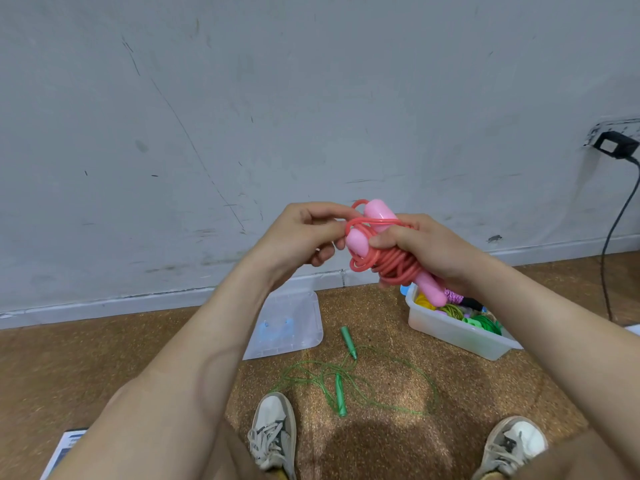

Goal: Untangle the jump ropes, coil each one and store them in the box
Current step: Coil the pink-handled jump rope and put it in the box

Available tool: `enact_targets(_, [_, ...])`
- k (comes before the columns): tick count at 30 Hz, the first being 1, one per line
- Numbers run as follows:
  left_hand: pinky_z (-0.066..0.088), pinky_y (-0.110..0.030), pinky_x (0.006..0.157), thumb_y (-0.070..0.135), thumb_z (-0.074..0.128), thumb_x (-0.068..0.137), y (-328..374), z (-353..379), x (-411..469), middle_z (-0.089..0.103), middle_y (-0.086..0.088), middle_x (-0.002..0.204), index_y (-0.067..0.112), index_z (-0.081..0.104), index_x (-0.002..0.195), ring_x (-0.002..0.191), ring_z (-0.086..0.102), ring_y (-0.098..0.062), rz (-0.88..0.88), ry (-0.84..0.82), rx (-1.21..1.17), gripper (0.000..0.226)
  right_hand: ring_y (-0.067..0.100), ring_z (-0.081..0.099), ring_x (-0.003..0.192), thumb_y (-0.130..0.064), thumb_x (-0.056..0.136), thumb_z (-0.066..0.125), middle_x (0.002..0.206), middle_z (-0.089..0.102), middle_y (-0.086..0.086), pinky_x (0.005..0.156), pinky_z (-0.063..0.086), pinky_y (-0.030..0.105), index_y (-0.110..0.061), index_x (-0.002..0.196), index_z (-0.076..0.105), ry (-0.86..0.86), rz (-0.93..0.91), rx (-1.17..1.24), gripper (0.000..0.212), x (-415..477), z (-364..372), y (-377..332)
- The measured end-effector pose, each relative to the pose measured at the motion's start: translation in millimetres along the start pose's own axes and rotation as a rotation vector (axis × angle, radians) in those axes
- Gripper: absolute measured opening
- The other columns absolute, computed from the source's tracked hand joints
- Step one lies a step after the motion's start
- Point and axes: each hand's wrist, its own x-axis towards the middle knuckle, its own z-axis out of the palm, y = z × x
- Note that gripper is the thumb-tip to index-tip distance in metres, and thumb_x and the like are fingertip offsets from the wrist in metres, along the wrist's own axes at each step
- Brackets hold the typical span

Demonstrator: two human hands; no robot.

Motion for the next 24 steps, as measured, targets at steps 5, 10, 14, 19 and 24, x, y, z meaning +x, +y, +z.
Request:
enact_targets(5, [0.025,-0.017,0.045,0.000,0.064,0.086,7,-8,-3,0.038,0.000,0.054,0.012,0.073,0.091,0.048,0.030,-0.008,0.112,-0.085,0.175,0.016,0.034,0.064,0.054,-0.031,0.064,0.068,0.090,0.069,0.022,0.050,0.041,0.029,-0.006,0.106,0.065,-0.154,0.070,0.056,0.049,-3,-5,3])
enact_targets(10, [0.033,-0.014,0.058,0.006,0.066,0.086,10,-14,-6,0.032,-0.008,0.068,0.016,0.066,0.087,0.064,0.032,-0.015,0.193,-0.267,0.232,0.009,0.031,0.063,0.052,-0.038,0.061,0.069,0.085,0.069,0.021,0.055,0.038,0.032,-0.002,0.102,0.063,-0.268,0.109,0.083,0.055,-7,-6,5])
enact_targets(14, [0.034,-0.013,0.059,0.010,0.049,0.094,8,-7,-6,0.042,-0.006,0.076,0.018,0.056,0.093,0.067,0.038,-0.008,0.172,-0.253,0.273,0.011,0.028,0.064,0.053,-0.049,0.052,0.086,0.082,0.067,0.019,0.048,0.043,0.027,-0.008,0.090,0.070,-0.409,0.151,0.164,0.058,-7,-8,1])
enact_targets(19, [0.043,-0.032,0.074,0.023,0.035,0.094,-2,-4,-2,0.044,0.011,0.087,0.035,0.045,0.083,0.077,0.047,-0.007,0.390,0.103,0.698,0.019,0.027,0.062,0.053,-0.048,0.056,0.087,0.087,0.063,0.019,0.047,0.046,0.028,-0.008,0.096,0.070,-0.499,0.202,0.160,0.059,-4,-1,-1])
enact_targets(24, [0.038,-0.034,0.066,0.018,0.038,0.094,2,-4,-4,0.047,0.013,0.079,0.030,0.044,0.088,0.075,0.048,-0.017,0.450,0.120,0.964,0.015,0.023,0.057,0.051,-0.059,0.059,0.083,0.087,0.061,0.021,0.046,0.041,0.025,-0.017,0.100,0.070,-0.507,0.210,0.141,0.060,-2,0,-1])
